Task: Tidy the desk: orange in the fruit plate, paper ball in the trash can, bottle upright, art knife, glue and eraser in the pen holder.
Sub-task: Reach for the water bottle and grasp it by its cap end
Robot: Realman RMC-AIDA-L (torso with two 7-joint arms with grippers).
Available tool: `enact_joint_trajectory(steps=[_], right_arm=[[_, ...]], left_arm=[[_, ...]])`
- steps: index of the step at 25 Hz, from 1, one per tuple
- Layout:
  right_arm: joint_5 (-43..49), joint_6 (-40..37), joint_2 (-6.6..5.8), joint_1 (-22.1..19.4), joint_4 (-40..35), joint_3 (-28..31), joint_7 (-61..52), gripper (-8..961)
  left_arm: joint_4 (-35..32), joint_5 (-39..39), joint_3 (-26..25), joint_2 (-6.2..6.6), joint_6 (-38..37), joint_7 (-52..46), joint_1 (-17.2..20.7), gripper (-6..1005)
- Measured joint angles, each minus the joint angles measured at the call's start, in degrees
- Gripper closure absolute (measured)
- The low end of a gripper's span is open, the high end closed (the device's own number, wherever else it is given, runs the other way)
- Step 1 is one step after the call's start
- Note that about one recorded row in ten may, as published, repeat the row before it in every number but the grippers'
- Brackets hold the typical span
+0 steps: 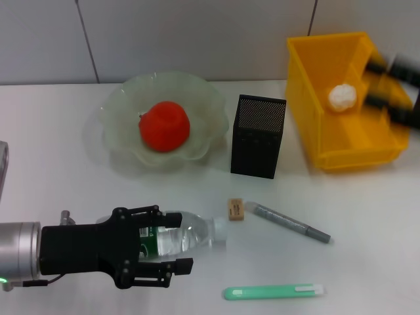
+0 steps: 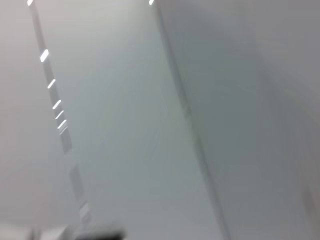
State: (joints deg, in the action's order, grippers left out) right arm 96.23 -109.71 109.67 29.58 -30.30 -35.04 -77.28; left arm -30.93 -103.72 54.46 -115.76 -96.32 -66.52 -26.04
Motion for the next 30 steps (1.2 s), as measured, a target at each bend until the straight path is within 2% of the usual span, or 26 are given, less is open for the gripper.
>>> enact_joint_trajectory(steps=[1, 3, 4, 5, 10, 16, 22, 24, 27, 30], right_arm=[[0.00, 0.00, 0.00, 0.00, 0.00, 0.00, 0.00, 190], [6.62, -0.40, 0.60, -0.50, -1.10, -0.01, 0.63, 190], [9.76, -0.08, 1.04, -0.65, -1.38, -0.03, 1.00, 190], [15.31, 1.41, 2.05, -0.70, -1.54, -0.08, 1.84, 190], [22.66, 4.12, 3.54, -0.35, -2.01, -0.12, 2.61, 191], [23.53, 4.11, 2.95, -0.11, -2.02, -0.05, 1.78, 192], [25.89, 3.07, 0.89, 0.88, -3.04, -0.03, -1.37, 191], [26.08, 2.99, 0.76, 1.07, -3.32, -0.02, -1.75, 191], [28.62, 3.23, 0.48, 2.30, -4.11, -0.08, -3.78, 191], [29.50, 3.56, 0.47, 2.56, -4.22, -0.07, -4.29, 192]], left_arm=[[0.03, 0.02, -0.03, -0.14, 0.12, 0.09, -0.05, 189], [-0.05, 0.02, -0.05, -0.35, 0.31, -0.06, -0.19, 190], [-0.09, 0.02, -0.05, -0.39, 0.35, -0.20, -0.24, 191], [-0.11, 0.02, -0.06, -0.43, 0.44, -0.38, -0.32, 191], [-0.11, 0.00, -0.06, -0.43, 0.59, -0.33, -0.34, 194], [-1.97, 0.07, 0.17, -0.80, -0.16, -0.53, -1.79, 197], [-7.46, -1.25, 0.61, -1.00, -0.34, -5.68, -5.97, 200], [-11.39, -4.48, 0.70, -0.66, -0.52, -8.94, -8.63, 200], [-20.12, -15.00, 0.90, -2.09, -1.15, -10.74, -11.19, 201], [-21.85, -17.48, 2.35, -2.50, -0.85, -10.72, -12.02, 201]])
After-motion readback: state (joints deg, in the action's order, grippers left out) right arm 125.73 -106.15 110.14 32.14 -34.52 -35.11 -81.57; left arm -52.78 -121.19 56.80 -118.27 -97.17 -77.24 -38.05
